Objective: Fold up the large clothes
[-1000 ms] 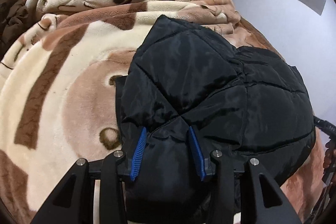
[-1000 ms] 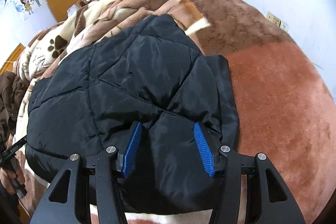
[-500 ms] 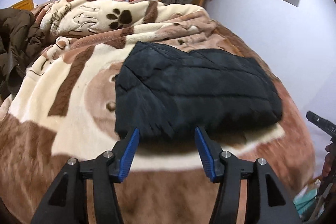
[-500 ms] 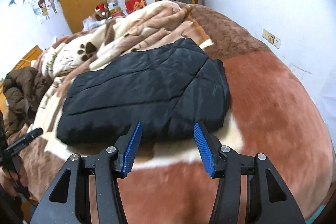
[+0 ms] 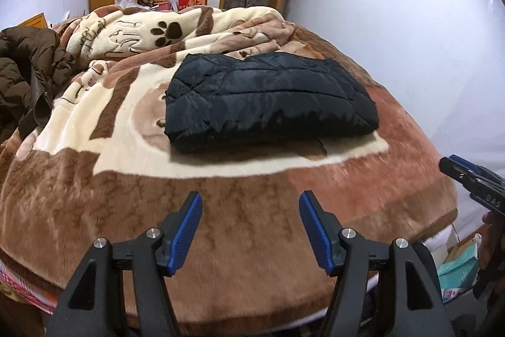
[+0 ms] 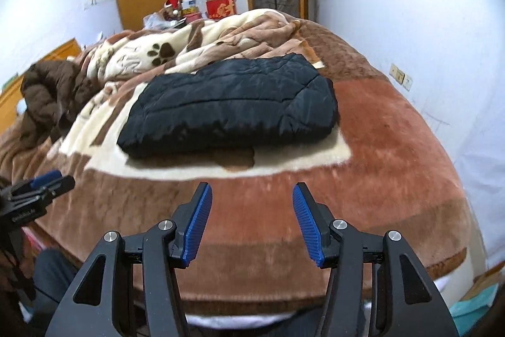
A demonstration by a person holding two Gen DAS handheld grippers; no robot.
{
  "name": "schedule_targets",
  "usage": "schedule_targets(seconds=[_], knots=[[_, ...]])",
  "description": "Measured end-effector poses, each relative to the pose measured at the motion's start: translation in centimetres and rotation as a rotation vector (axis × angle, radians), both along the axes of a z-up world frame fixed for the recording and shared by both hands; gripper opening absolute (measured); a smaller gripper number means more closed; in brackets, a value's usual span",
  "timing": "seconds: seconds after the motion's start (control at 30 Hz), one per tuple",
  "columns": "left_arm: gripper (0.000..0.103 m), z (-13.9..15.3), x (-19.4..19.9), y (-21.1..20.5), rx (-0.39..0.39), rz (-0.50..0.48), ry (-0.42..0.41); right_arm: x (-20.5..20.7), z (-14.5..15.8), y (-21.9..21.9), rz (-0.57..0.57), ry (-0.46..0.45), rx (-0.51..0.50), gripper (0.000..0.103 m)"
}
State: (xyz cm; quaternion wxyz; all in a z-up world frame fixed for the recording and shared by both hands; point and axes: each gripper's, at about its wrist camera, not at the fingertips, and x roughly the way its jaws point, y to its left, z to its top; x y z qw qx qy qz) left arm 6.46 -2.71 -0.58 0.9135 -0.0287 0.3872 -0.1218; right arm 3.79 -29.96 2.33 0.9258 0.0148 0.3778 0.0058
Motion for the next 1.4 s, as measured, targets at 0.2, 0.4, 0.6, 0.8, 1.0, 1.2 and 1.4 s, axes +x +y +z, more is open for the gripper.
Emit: schedule_targets(seconds=[0.2, 0.4, 0.6, 0.8, 1.0, 1.2, 1.4], knots=[[0.066, -0.5, -2.0, -0.3, -0.02, -0.014, 0.013, -1.9, -0.6, 1.0, 0.014, 0.003, -0.02, 0.054], [0.066, -1.2, -1.9, -0.2, -0.032, 0.004, 0.027, -2.5, -1.2, 1.3, 0.032, 0.01, -0.029, 0.054], [0.066, -2.1, -1.5, 0.0, -0.019, 0.021, 0.04, -2.5, -2.0, 0.8, 0.021, 0.033, -0.028, 0.054], [0.066, -2.5, -1.5, -0.6, 0.011, 0.013, 0.041, -2.2, -2.6, 0.6, 0.018, 0.051, -0.028, 0.054], [0.066, -2.7, -1.3, -0.6, 0.003, 0.01, 0.046, -1.9, -2.9, 0.9, 0.025, 0.061, -0.03, 0.054], [0.066, -2.8, -1.2, -0.6, -0.005, 0.015, 0.051, -1.7, -3.1, 0.7, 0.023, 0.069, -0.026, 0.054], [0.066, -2.9, -1.3, -0.9, -0.002, 0.01, 0.042, -1.5, -3.3, 0.6, 0.024, 0.072, -0.028, 0.054]])
